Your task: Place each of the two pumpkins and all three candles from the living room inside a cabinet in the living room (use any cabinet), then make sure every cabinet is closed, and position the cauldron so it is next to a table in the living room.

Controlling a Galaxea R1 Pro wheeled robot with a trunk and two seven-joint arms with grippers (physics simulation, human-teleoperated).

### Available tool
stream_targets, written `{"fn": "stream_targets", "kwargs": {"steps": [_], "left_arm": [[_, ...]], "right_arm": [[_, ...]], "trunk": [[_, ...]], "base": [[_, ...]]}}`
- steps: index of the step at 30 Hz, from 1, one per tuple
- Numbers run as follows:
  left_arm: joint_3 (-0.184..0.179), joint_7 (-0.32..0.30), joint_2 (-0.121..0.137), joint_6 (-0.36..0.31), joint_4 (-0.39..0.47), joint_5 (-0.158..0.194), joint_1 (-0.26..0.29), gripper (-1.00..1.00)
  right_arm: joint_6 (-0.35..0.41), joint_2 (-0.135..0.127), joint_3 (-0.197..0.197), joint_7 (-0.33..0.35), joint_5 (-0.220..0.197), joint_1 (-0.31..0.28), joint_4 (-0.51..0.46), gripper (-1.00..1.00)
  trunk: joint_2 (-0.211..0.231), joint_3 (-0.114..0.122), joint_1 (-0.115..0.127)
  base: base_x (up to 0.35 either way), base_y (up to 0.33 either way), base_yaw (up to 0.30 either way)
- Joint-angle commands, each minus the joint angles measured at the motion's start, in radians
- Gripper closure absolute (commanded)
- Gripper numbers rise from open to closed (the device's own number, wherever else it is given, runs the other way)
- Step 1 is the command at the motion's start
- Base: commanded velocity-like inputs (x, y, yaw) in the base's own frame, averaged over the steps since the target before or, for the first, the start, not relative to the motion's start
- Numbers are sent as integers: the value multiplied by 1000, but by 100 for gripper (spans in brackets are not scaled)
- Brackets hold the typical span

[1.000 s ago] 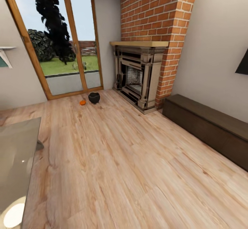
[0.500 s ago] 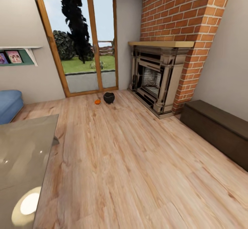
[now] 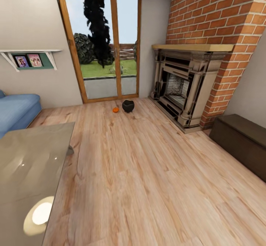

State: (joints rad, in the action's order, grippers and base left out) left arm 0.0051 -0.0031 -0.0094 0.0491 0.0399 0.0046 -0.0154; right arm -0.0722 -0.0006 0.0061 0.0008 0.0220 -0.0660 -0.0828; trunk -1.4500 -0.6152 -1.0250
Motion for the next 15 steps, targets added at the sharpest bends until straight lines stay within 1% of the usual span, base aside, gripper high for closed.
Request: {"fn": "stream_targets", "kwargs": {"steps": [1, 2, 4, 9, 15], "left_arm": [[0, 0, 0, 0, 0, 0, 0, -100], [0, 0, 0, 0, 0, 0, 0, -100], [0, 0, 0, 0, 0, 0, 0, -100], [1, 1, 0, 0, 0, 0, 0, -100], [1, 1, 1, 0, 0, 0, 0, -100]], "right_arm": [[0, -2, 0, 8, -1, 0, -2, -100], [0, -2, 0, 26, 0, 0, -2, -100], [-1, -1, 0, 38, 2, 0, -2, -100], [-1, 3, -1, 45, 0, 0, -2, -100], [1, 5, -1, 48, 1, 0, -2, -100]], "trunk": [[0, 0, 0], [0, 0, 0], [0, 0, 0], [0, 0, 0], [0, 0, 0]], "base": [[214, 0, 7], [214, 0, 3], [214, 0, 2], [238, 0, 0], [312, 25, 0]]}}
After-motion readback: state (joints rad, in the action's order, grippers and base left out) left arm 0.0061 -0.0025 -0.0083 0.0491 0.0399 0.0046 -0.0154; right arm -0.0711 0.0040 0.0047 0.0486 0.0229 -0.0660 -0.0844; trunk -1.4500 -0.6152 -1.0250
